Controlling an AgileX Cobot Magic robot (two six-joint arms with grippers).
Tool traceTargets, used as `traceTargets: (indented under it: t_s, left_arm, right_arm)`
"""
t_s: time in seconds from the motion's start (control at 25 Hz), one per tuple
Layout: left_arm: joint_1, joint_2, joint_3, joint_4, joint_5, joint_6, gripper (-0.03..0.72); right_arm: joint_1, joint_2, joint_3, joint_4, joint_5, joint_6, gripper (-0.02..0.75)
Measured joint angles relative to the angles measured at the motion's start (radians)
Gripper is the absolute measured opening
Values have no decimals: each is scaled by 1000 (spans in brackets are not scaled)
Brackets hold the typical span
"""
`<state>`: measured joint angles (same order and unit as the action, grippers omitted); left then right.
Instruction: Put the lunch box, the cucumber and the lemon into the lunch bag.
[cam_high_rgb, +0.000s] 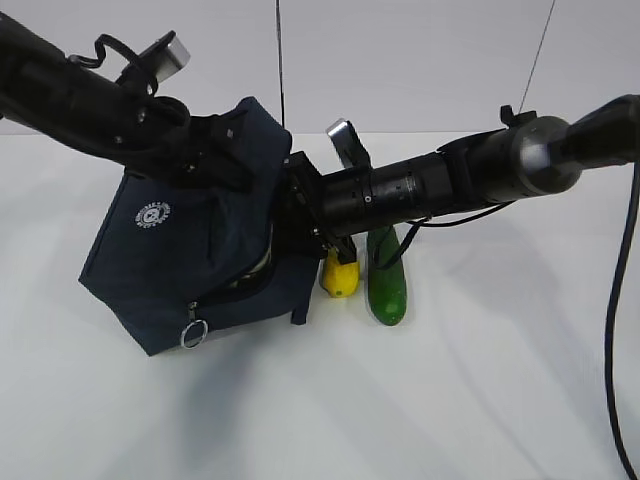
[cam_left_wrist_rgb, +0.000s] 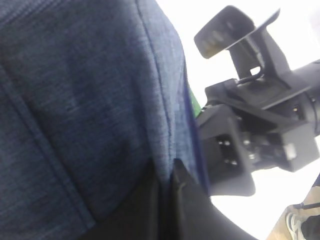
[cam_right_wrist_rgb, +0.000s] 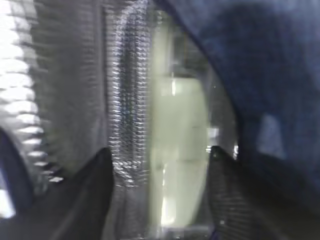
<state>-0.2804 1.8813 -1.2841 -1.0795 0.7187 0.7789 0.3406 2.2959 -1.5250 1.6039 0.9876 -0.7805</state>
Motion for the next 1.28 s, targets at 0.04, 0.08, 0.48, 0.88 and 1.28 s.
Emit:
traceTargets:
  t_s: [0.04,0.08,0.48,0.88,1.28]
  left_arm:
    - [0,0,0,0,0,0,-6]
    - [0,2,0,0,0,0,-6]
    - [0,2,-2,0,0,0,-6]
    - [7,2,-2,-17,29,0,-6]
    - [110,2,-2,-56,170,-12,-6]
  right_arm:
    - [0,0,0,0,-2,0,367]
    - [0,0,0,0,-5,0,374]
    - [0,0,-8,20,9,2,469]
    - [-2,0,-8,26,75,-34,470]
    - [-2,-51,-28,-114,105,-20,470]
